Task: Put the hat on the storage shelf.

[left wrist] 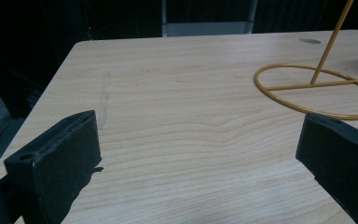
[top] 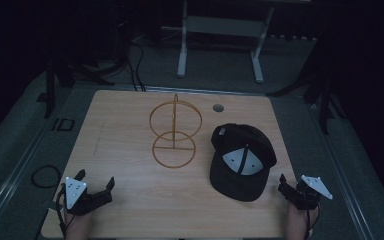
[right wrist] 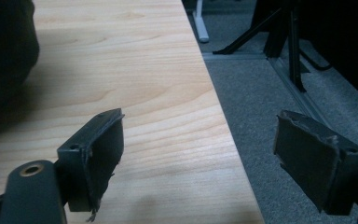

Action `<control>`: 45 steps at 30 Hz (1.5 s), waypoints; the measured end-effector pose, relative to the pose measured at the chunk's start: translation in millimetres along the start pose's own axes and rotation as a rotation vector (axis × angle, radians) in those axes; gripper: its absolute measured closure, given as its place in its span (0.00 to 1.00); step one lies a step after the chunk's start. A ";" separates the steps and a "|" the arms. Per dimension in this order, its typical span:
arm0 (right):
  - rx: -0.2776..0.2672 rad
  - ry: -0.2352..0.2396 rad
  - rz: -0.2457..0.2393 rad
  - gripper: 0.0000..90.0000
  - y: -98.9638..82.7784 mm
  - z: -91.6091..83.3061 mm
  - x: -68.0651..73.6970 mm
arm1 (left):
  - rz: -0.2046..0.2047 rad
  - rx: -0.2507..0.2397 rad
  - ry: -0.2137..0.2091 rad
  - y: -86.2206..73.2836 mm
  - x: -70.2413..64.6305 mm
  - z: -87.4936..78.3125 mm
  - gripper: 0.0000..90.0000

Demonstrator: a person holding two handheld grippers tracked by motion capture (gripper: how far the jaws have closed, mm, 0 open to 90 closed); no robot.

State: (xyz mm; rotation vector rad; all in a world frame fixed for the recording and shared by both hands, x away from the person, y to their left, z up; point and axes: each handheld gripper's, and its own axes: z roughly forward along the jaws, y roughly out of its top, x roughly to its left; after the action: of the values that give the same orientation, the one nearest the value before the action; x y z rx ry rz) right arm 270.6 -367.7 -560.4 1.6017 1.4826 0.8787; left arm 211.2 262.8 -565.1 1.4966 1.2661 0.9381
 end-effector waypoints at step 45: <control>-0.025 0.400 -0.229 0.15 126.0 -34.9 60.6 | 0.024 0.014 -0.035 0.2 -9.4 0.2 0.00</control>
State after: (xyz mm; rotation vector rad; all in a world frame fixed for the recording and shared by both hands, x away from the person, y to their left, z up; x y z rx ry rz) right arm 303.8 -308.0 -433.5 1.2512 1.8781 1.1226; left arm 209.7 253.5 -564.8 1.5360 1.2346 0.9161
